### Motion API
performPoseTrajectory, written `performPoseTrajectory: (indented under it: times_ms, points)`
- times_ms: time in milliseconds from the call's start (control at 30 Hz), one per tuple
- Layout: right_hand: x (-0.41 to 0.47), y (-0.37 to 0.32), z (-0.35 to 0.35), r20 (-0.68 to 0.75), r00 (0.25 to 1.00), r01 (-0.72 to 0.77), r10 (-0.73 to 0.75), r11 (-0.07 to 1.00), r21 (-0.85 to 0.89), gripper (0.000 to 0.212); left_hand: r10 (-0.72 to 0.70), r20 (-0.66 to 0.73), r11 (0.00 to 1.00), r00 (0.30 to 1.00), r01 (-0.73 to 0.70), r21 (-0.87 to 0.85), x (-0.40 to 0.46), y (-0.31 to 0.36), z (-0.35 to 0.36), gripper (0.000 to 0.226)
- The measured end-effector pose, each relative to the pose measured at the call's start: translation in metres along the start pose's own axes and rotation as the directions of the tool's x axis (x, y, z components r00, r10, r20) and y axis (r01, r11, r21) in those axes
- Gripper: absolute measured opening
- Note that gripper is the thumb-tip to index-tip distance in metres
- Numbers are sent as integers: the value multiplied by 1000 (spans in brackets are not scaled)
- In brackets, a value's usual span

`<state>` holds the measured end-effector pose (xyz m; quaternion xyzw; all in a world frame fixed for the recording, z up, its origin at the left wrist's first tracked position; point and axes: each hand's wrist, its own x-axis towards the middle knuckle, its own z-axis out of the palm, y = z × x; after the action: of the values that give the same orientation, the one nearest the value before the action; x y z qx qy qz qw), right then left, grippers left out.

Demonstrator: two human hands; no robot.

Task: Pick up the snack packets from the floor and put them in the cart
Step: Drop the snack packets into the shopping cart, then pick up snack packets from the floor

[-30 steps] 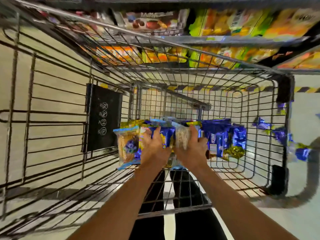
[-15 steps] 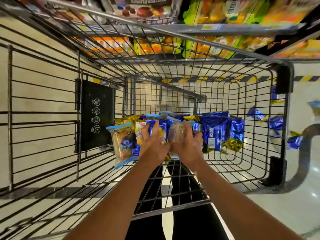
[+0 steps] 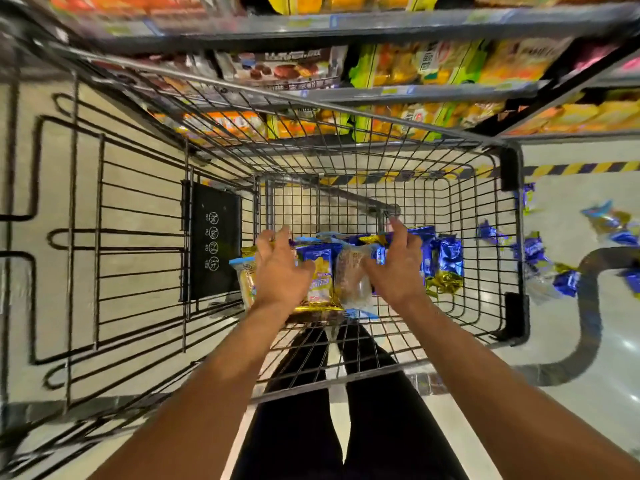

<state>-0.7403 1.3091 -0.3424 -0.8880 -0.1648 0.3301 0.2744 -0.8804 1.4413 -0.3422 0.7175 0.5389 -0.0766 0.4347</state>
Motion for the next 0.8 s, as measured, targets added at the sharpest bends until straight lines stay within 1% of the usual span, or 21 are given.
performPoseTrajectory:
  times_ms: [100,167,233,300,367,467,533,633,700,800]
  points:
    - [-8,-18,-25,-78,996,47,-49,999,-26,78,55,-18,998,998,-55,4,-9,21,-27,72]
    - [-18,-28,-39,-121,990,68,-70,997,-26,72,100,-11,994,995,-99,41,-17,35,-40,70]
    - [-30,-35,-52,-153,985,70,-74,997,-30,69,168,-7,983,986,-167,73,-28,47,-48,69]
    - [-46,-37,-64,-178,980,83,-92,995,-56,67,246,13,967,969,-247,60,-39,58,-51,70]
    - [-64,-33,-77,-198,974,92,-108,992,-86,67,301,36,949,953,-303,84,-51,69,-50,73]
    - [-92,-18,-98,-251,964,62,-86,993,-101,68,397,73,905,915,-403,138,-73,89,-46,79]
    - [-110,-7,-114,-296,954,16,-45,995,-98,69,454,111,872,884,-466,152,-89,103,-40,79]
    - [-134,11,-140,-354,935,-25,-23,991,-130,72,518,159,816,840,-541,203,-112,126,-26,80]
    - [-148,25,-156,-382,924,-48,-6,990,-132,72,559,192,761,807,-591,268,-129,142,-12,81]
    - [-165,47,-180,-429,903,-71,14,990,-118,75,621,227,681,750,-660,318,-159,164,11,78]
